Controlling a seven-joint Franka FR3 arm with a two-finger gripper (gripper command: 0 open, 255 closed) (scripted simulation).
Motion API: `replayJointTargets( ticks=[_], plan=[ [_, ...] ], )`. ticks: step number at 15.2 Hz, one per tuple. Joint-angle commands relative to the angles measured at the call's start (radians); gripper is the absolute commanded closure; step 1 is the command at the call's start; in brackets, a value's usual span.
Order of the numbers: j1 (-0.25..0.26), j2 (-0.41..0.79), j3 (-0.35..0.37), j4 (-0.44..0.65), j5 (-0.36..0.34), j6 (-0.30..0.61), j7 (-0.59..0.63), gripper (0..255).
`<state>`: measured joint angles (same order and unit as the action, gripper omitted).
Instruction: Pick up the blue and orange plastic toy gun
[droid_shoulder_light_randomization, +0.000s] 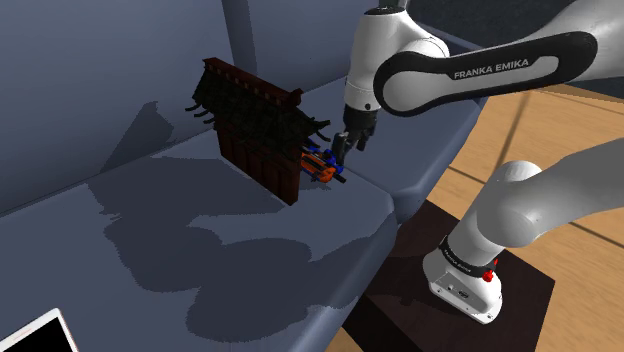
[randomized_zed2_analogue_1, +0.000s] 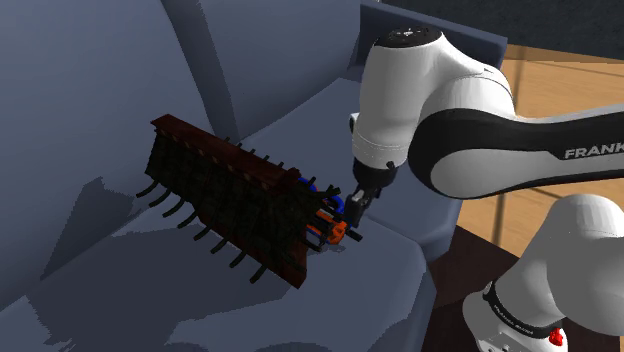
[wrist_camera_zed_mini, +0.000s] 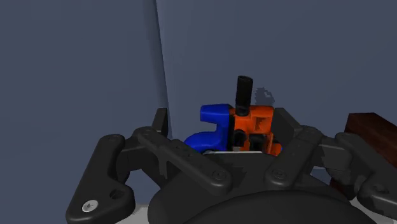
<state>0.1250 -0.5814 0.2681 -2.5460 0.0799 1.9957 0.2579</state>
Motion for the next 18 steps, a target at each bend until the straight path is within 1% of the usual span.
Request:
replayJointTargets(
  ticks=[1,2,4,10,12,13,18],
  plan=[
    [0.012,0.044,0.033,-0.013,0.013,0.053,0.031,0],
    [0.017,0.069,0.049,-0.017,0.018,0.08,0.046,0],
    [0.018,0.079,0.054,-0.027,0.018,0.099,0.05,0],
    [0.015,0.126,0.07,-0.085,0.017,0.202,0.06,0],
    [0.015,0.125,0.07,-0.085,0.017,0.202,0.06,0],
    [0.014,0.129,0.07,-0.085,0.016,0.205,0.06,255],
    [0.012,0.136,0.071,-0.083,0.014,0.211,0.061,255]
  ],
)
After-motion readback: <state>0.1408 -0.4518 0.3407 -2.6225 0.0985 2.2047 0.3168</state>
